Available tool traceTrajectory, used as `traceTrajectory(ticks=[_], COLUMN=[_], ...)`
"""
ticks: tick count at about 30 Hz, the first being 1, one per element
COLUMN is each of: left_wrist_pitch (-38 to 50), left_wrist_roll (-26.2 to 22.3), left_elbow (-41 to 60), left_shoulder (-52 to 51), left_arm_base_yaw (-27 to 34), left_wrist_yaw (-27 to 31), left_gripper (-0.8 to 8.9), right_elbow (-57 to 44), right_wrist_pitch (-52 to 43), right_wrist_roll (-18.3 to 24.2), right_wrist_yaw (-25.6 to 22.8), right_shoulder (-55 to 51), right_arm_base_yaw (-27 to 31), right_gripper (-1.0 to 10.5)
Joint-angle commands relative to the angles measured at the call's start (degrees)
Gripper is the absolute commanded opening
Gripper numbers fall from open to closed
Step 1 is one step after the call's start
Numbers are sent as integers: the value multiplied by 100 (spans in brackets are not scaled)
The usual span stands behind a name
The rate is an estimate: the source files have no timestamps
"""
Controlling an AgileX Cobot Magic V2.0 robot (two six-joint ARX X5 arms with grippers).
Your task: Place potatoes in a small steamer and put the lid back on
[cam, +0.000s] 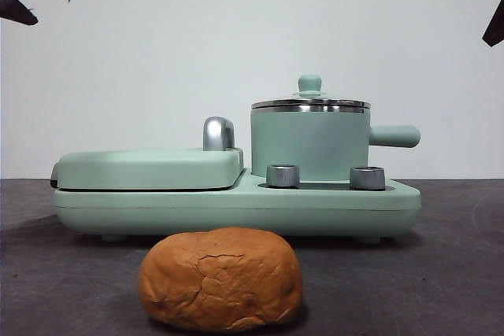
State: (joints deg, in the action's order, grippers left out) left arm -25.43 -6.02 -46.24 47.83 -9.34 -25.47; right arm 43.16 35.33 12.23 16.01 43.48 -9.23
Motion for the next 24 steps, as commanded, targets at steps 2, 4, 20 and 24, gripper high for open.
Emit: traceTrajectory(ticks=[2, 4, 20, 24], left_wrist_pitch=[149, 221, 2964, 3375], left_wrist_roll=[-81, -76, 501, 498], left_elbow=[-140, -140, -605, -1060], left_shoulder=[33, 46, 1788, 2597], left_arm_base_yaw=[-90, -149, -1499, -1779], left_wrist_yaw=[-28, -28, 802, 802], left_gripper=[392, 356, 342, 342], right_elbow=[92, 92, 92, 92], right_wrist_pitch=[-50, -52, -50, -50], right_wrist_roll=[42, 42, -17, -26], right_wrist_yaw=[-15, -17, -79, -127], right_shoulder=[22, 22, 22, 22], right_arm_base_yaw=[-37, -57, -83, -83], right_gripper=[331, 331, 331, 331])
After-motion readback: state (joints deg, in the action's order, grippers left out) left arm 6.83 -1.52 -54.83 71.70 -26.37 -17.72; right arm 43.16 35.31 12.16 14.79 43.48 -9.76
